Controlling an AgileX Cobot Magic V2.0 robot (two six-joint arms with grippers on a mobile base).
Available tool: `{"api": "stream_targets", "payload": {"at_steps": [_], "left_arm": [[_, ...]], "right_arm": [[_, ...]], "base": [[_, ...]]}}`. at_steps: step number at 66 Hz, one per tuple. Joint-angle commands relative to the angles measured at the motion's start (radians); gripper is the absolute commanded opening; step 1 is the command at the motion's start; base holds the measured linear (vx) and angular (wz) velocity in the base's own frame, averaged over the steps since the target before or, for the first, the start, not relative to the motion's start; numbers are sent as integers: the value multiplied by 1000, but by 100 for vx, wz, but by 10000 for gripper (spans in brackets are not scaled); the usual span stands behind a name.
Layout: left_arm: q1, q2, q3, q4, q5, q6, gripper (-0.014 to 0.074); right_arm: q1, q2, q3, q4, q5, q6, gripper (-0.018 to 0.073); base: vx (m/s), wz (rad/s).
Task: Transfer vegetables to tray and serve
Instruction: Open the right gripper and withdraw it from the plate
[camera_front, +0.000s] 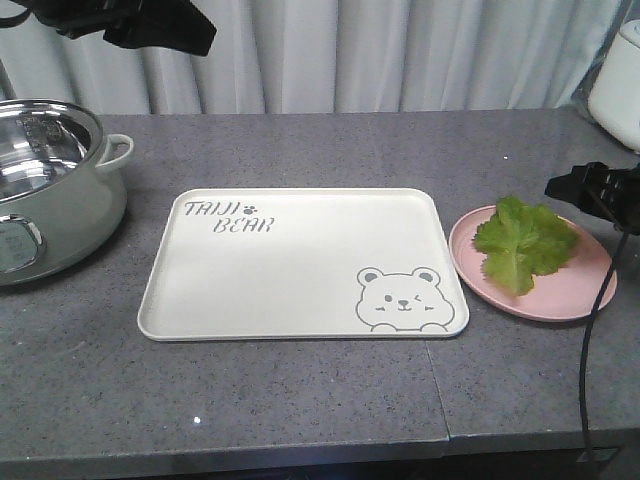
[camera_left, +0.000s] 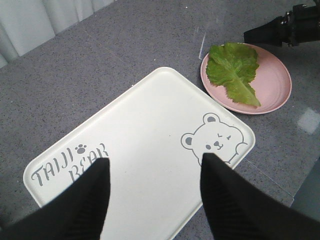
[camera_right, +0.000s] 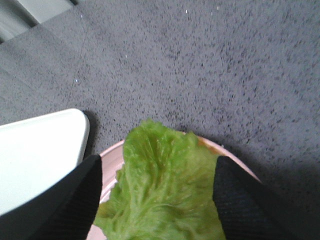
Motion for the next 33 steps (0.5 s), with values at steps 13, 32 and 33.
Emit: {"api": "stream_targets", "payload": {"at_steps": [13,32,33], "left_arm": [[-2,-35,-26,-24,-26,-11,402],[-2,-35,-26,-24,-28,-11,402],[-2,-35,-26,-24,-28,-11,402]], "right_arm": [[-68,-148,-28,17,44,45,450],[-270,-152,-25,16,-230,122,396],[-277,-152,-25,16,-243,125,393]], "base": [[0,0],[0,0],[0,0]]}}
